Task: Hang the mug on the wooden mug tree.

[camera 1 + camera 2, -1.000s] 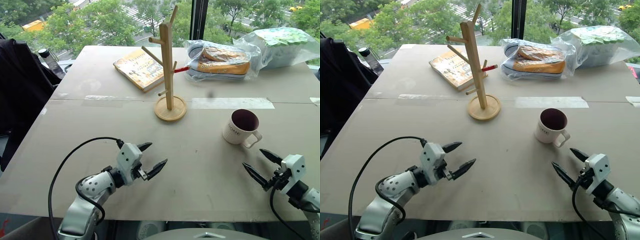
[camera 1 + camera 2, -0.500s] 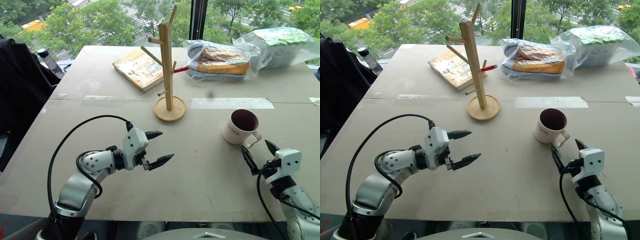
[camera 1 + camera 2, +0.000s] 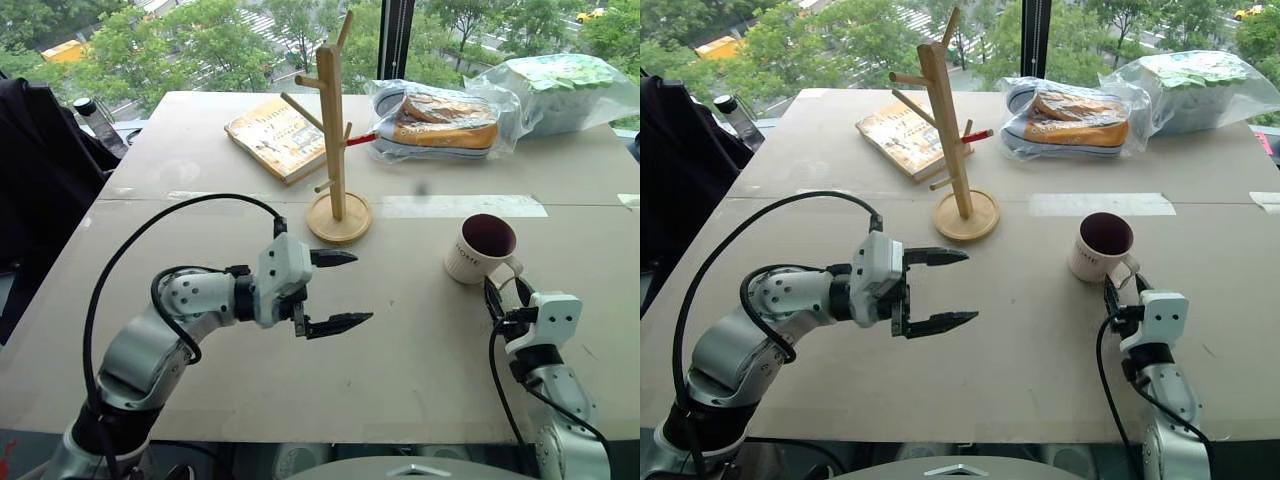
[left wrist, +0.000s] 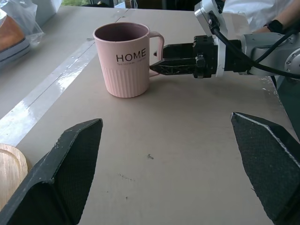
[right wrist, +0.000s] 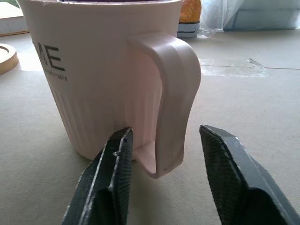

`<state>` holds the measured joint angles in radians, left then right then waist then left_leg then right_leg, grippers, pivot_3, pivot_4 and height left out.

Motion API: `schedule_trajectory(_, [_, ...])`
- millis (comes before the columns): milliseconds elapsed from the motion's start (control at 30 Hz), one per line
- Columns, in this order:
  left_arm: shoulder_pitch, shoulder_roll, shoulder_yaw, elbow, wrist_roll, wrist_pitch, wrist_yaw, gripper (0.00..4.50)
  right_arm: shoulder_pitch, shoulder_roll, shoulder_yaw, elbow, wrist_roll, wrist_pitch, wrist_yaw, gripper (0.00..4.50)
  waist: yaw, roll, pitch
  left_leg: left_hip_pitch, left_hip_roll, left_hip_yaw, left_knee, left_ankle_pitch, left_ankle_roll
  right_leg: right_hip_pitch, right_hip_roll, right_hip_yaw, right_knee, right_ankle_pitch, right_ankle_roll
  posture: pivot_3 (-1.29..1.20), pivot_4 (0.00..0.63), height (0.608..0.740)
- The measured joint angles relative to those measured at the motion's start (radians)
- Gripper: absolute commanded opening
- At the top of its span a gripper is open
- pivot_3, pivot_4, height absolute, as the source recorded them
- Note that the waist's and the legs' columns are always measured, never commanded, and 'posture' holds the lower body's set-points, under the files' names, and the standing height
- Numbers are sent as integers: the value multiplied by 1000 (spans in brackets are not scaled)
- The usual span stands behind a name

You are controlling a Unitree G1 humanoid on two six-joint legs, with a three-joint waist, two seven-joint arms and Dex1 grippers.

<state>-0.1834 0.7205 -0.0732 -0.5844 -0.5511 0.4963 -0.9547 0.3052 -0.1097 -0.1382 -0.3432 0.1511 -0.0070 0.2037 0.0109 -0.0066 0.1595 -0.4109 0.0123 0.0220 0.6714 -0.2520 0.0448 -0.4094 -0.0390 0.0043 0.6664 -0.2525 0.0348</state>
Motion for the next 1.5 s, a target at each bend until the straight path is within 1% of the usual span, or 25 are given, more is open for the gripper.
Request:
schedule_trajectory(67, [0, 0, 0, 0, 1, -1, 2, 4500, -1, 0, -2, 2, -6, -1, -7, 12, 0, 0, 0, 0, 0, 0, 0, 0, 0, 0, 0, 0, 0, 0, 0, 0, 150, 740])
schedule_trajectory(367, [-5, -7, 0, 0, 11, -4, 25, 4500, -34, -13, 1, 35, -9, 0, -6, 12, -1, 0, 0, 0, 0, 1, 0, 0, 0, 0, 0, 1, 0, 0, 0, 0, 150, 740])
schedule_trajectory(500, [11, -39, 13, -5, 0, -3, 63, 4500, -98, -79, 1, 50, -5, 7, 33, 12, -3, 0, 0, 1, 0, 2, 0, 0, 0, 0, 1, 2, 0, 0, 0, 0, 150, 740])
schedule_trajectory(567, [44, -66, 32, -17, -9, -4, 90, 4500, -154, -151, 1, 54, 13, 25, 91, 12, -8, 0, 0, 1, 0, 2, 0, 0, 0, 0, 1, 3, 0, 0, 0, 0, 150, 740])
schedule_trajectory(633, [93, -110, 47, -18, -10, -22, 126, 4500, -250, -248, 4, 65, 39, 48, 181, 12, -15, 0, 0, 2, 0, 3, 0, 0, 0, 0, 1, 4, 1, 1, 1, 0, 150, 740])
schedule_trajectory(667, [98, -120, 47, -18, -10, -25, 133, 4500, -269, -263, 3, 67, 43, 49, 194, 12, -15, 0, 0, 2, 0, 3, 0, 0, 0, 0, 1, 4, 2, 1, 1, 0, 150, 740])
schedule_trajectory(700, [119, -152, 63, -20, -12, -38, 157, 4500, -321, -291, 7, 80, 60, 59, 234, 12, -16, -1, 1, 2, 0, 2, 0, 0, 0, 0, 2, 4, 2, 1, 1, 0, 150, 740])
schedule_trajectory(767, [154, -248, 94, -26, -20, -69, 234, 4500, -478, -365, 24, 139, 97, 92, 332, 12, -25, -1, 2, 4, 0, 5, 1, 0, 0, 0, 2, 7, 4, 1, 2, 0, 150, 740])
schedule_trajectory(800, [170, -272, 101, -35, -22, -78, 261, 4500, -552, -391, 26, 162, 113, 101, 374, 12, -25, -2, 3, 6, 0, 5, 1, 0, 0, 1, 2, 8, 6, 1, 2, 0, 150, 740])
schedule_trajectory(900, [208, -299, 111, -43, -18, -106, 302, 4500, -691, -431, 51, 219, 141, 106, 475, 12, -20, -4, 3, 11, 0, 3, -1, 0, 0, 5, 3, 7, 6, 1, 1, 0, 150, 740])
schedule_trajectory(933, [227, -304, 121, -52, -10, -122, 312, 4500, -739, -430, 75, 266, 145, 101, 520, 12, -21, -4, 3, 12, 0, 3, -1, 0, 0, 6, 4, 6, 6, 1, 1, 0, 150, 740])
schedule_trajectory(1000, [244, -338, 123, -63, 9, -160, 344, 4500, -889, -434, 127, 424, 143, 87, 623, 12, -27, -4, 6, 13, 0, 7, -1, 0, 0, 5, 3, 11, 6, 1, 1, 0, 150, 740])
schedule_trajectory(1067, [255, -351, 130, -71, 18, -188, 360, 4500, -978, -429, 147, 518, 138, 56, 679, 12, -26, -4, 6, 13, 0, 8, 0, 0, 0, 6, 3, 11, 6, 1, 1, 0, 150, 740])
schedule_trajectory(1100, [267, -365, 141, -74, 29, -216, 379, 4500, -1051, -422, 164, 600, 127, 19, 724, 12, -26, -4, 6, 13, 0, 8, 0, 0, 0, 6, 2, 11, 6, 1, 1, 0, 150, 740])
schedule_trajectory(1133, [267, -370, 143, -74, 39, -226, 388, 4500, -1074, -421, 169, 630, 123, 2, 741, 12, -24, -5, 6, 12, 0, 8, -1, 0, 0, 6, 2, 10, 5, 1, 1, 0, 150, 740])
schedule_trajectory(1200, [286, -398, 154, -76, 76, -271, 428, 4500, -1172, -392, 195, 767, 101, -53, 800, 12, -25, -5, 6, 12, 0, 8, -1, 0, 0, 5, 2, 11, 5, 1, 1, 0, 150, 740])
schedule_trajectory(1333, [324, -448, 153, -91, 127, -330, 498, 4500, -1319, -332, 222, 983, 61, -145, 873, 12, -25, -5, 6, 12, 1, 8, -2, 0, 0, 5, -3, 10, 5, 2, 1, 0, 150, 740])
schedule_trajectory(1367, [329, -453, 152, -94, 133, -336, 505, 4500, -1339, -325, 224, 1008, 55, -158, 881, 12, -25, -5, 6, 12, 1, 8, -3, 0, 0, 5, -4, 9, 5, 2, 1, 0, 150, 740])
schedule_trajectory(1433, [353, -466, 148, -99, 156, -359, 525, 4500, -1423, -284, 235, 1128, 28, -217, 899, 12, -26, -5, 6, 12, 1, 8, -3, 0, 0, 4, -5, 8, 5, 2, 0, 0, 150, 740])
schedule_trajectory(1500, [357, -469, 145, -100, 161, -368, 529, 4500, -1449, -271, 237, 1170, 16, -242, 905, 12, -25, -5, 6, 12, 1, 7, -3, 0, 0, 4, -6, 8, 5, 2, 0, 0, 150, 740])
